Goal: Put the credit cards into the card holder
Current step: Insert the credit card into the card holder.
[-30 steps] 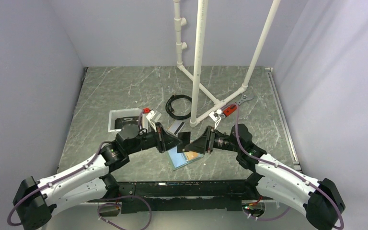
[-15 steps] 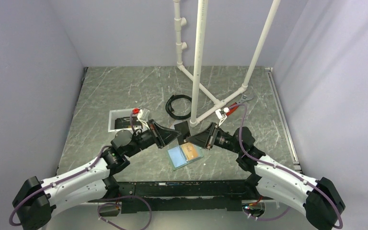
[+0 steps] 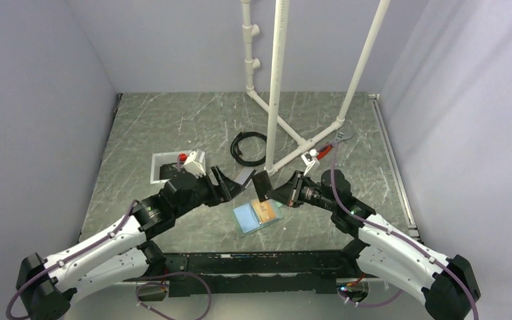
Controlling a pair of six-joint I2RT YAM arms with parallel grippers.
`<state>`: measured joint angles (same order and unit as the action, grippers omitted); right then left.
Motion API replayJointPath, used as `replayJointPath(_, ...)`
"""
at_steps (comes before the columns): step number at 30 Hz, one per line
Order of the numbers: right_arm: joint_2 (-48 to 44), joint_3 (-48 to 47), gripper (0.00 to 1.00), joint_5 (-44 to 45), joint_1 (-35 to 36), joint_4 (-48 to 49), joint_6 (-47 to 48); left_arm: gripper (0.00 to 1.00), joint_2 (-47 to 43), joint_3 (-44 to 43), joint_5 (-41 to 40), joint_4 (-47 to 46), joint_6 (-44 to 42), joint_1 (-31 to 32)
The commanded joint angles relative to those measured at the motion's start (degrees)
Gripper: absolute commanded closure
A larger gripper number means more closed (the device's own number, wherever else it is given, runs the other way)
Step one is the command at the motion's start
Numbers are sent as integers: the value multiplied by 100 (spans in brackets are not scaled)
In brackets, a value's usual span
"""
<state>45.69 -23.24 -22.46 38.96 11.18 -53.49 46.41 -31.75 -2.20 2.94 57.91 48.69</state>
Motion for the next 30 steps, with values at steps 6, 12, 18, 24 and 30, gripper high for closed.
replayJointPath(6,1361,-997,100,-568,-20,-2341,2169,18,936,-354,-33,2586,803,-103)
replayJointPath(12,1936,-1135,100,-750,-29,-2292,2160,23,2307,-773,250,2456,767,-127)
replayJointPath(18,2205,-1013,100,-840,-30,-2144,2149,25,3222,-992,280,2248,969,-124)
replayJointPath(24,2536,-994,100,-793,-33,-1926,2342,31,3900,-1200,237,2453,1101,-123)
replayJointPath(30,2765,-980,100,-673,-29,-1836,2448,42,3991,-1068,-182,2486,1326,-123)
